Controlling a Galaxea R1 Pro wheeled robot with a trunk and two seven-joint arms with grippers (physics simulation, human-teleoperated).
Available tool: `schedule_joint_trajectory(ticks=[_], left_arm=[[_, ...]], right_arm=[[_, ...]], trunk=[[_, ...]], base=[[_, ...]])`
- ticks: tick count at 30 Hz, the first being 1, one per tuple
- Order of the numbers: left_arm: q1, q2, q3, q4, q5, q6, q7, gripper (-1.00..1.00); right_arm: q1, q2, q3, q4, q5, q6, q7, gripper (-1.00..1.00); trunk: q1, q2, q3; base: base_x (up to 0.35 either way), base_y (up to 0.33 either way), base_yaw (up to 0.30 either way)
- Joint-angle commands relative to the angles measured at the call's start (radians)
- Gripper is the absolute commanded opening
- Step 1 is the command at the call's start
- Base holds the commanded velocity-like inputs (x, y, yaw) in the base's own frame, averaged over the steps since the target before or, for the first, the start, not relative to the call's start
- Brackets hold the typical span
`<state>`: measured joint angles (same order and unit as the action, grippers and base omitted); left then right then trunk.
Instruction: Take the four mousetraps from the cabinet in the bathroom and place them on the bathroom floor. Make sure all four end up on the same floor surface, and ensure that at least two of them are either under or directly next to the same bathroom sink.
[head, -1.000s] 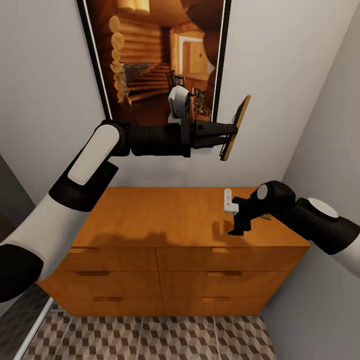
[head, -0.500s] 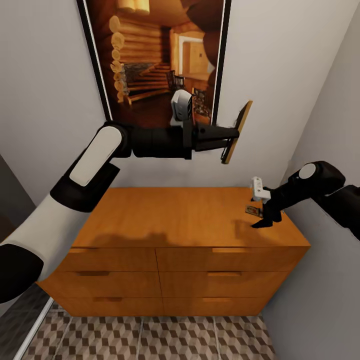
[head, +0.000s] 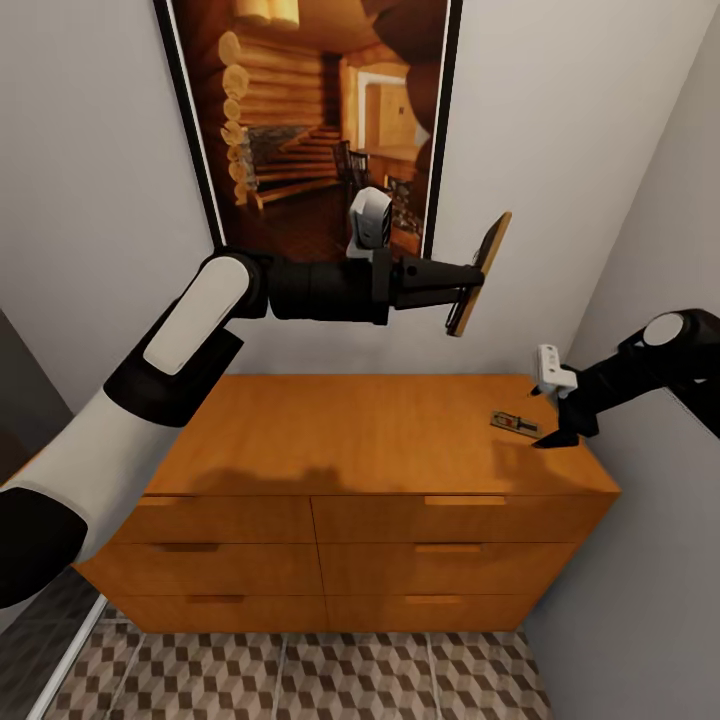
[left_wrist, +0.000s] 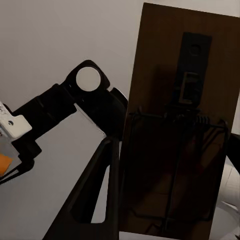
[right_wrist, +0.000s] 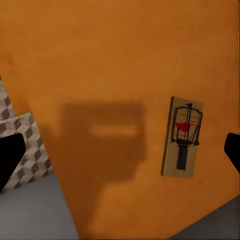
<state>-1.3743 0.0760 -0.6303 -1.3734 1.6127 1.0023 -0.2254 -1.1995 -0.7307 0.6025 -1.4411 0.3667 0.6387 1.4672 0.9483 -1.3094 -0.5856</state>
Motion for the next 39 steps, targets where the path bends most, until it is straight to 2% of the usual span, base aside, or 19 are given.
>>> schedule_joint_trajectory(ticks=[1,9,12,20,29,39], left_arm=[[-0.001,0.001,-0.002,0.001,-0.008,-0.001,-0.014,-1.0],[0.0,-0.005,-0.016,0.002,-0.007,-0.001,-0.013,-1.0],[0.0,-0.009,-0.038,0.002,-0.008,-0.002,-0.012,-1.0],[0.0,-0.013,-0.052,0.0,-0.008,-0.001,-0.013,-1.0],[0.0,-0.013,-0.057,0.002,-0.008,-0.002,-0.014,-1.0],[0.0,-0.013,-0.057,0.001,-0.008,-0.002,-0.014,-1.0]], right_arm=[[-0.002,-0.004,-0.003,0.0,0.006,0.01,0.005,1.0],[-0.002,-0.009,-0.008,0.008,0.01,0.009,0.004,1.0],[-0.002,-0.009,-0.009,0.018,0.029,0.009,0.003,1.0],[-0.002,-0.01,-0.014,0.021,0.082,0.009,0.006,1.0],[-0.002,-0.003,-0.01,0.022,0.087,0.009,0.005,1.0],[-0.002,-0.001,-0.006,0.021,0.088,0.009,0.005,1.0]], trunk=[[0.0,-0.001,-0.001],[0.0,-0.001,-0.001],[0.0,-0.001,-0.001],[0.0,-0.001,-0.001],[0.0,-0.001,-0.001],[0.0,-0.001,-0.001]], base=[[0.0,0.0,0.0],[0.0,0.0,0.0],[0.0,0.0,0.0],[0.005,-0.005,0.0],[0.162,-0.151,0.0],[0.036,-0.027,0.0]])
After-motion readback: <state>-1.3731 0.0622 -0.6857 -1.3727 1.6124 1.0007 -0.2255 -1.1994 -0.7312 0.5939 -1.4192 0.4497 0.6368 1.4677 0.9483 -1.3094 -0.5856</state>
